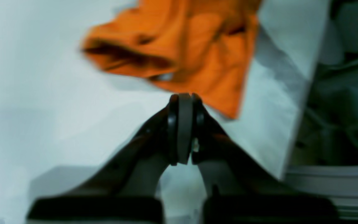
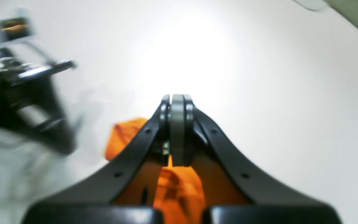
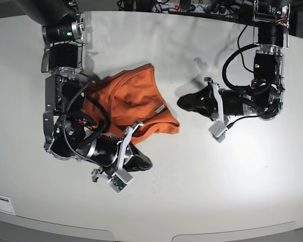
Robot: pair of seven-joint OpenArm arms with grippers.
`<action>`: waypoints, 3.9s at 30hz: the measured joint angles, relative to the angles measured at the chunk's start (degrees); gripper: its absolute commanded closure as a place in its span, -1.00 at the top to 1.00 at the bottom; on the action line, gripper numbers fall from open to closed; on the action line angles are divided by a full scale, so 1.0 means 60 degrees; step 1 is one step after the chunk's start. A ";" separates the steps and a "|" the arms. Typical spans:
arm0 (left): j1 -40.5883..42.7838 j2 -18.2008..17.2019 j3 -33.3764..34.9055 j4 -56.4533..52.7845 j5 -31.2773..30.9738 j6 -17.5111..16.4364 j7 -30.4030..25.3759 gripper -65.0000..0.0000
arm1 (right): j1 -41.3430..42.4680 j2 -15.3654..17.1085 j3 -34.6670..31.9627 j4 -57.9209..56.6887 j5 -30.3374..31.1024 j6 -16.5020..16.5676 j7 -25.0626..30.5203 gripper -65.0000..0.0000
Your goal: Fold the T-shirt properly
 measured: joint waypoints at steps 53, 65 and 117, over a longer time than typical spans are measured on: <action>-0.1315 -0.1104 0.3985 0.0586 0.7049 0.0397 -0.4907 -1.00 | -0.5625 0.2361 0.2932 0.1133 0.0641 0.0058 0.1362 -1.00; -0.0845 -0.1333 0.3730 0.1759 0.1559 -0.0007 -0.0809 -1.00 | -0.3410 0.2342 0.1617 0.0025 -0.0798 0.0033 0.2040 -1.00; -0.2528 -0.0437 0.0954 -0.1749 -0.1891 -0.0026 0.0535 -1.00 | -0.8145 0.1359 0.5643 0.4656 0.4360 -0.0011 0.0382 -1.00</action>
